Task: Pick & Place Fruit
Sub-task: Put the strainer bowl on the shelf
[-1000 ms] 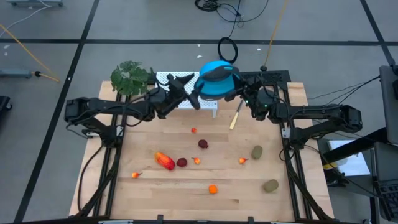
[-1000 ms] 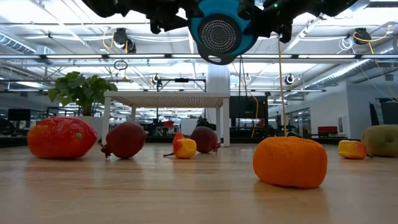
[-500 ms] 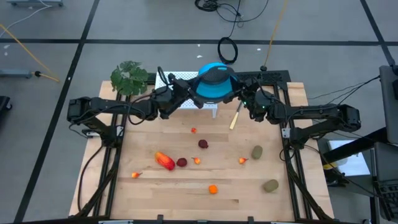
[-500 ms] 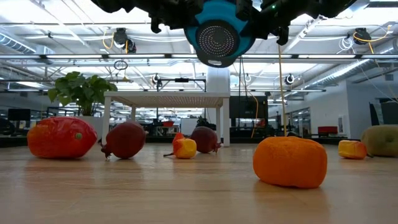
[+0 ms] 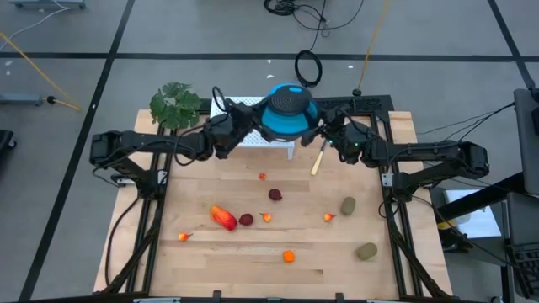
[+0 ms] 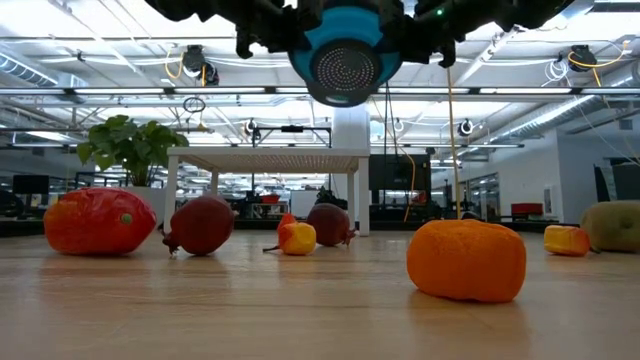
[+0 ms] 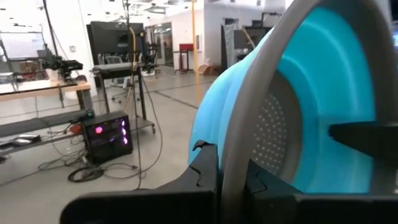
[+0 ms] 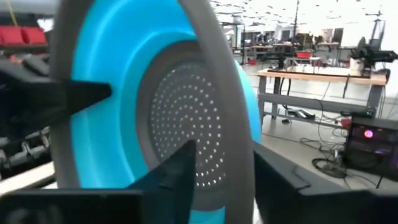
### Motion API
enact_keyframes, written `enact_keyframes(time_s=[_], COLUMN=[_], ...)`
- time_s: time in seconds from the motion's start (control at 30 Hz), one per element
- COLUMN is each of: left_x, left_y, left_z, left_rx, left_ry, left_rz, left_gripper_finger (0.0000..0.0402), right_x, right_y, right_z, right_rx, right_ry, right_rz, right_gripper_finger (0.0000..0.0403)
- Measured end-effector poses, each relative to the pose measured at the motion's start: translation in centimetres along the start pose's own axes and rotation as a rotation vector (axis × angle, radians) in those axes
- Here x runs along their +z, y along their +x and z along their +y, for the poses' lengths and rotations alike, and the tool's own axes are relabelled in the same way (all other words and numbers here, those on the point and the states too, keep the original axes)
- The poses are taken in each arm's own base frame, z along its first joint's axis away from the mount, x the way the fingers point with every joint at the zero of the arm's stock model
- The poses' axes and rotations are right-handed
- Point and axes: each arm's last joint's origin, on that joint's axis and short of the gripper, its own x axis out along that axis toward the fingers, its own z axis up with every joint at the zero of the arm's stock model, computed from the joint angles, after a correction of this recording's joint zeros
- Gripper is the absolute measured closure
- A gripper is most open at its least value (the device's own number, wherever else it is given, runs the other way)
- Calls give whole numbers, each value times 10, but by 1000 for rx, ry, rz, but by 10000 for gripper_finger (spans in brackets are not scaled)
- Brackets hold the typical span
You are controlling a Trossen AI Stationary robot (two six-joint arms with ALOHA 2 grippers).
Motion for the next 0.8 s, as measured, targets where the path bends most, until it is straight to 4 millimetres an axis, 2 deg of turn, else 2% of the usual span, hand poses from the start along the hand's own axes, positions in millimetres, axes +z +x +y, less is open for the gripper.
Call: enact_keyframes(time_s=[0.17, 0.37, 0.6, 0.8], left_x=[2, 12, 20, 18], left_y=[-1, -7, -13, -18], left_z=[13, 37, 70, 91], left_rx=[19, 62, 76, 110], left_ry=[-13, -89, -245, -368], left_rz=[65, 124, 206, 299], left_gripper_finger=[401, 401, 401, 401], right_x=[6, 12, 18, 23], right_y=[-6, -13, -23, -36], right_z=[-5, -10, -19, -29], right_rx=[-8, -1, -18, -16], right_ry=[-3, -15, -41, -72], right_rz=[-1, 11, 41, 90], right_gripper_finger=[194, 165, 172, 206])
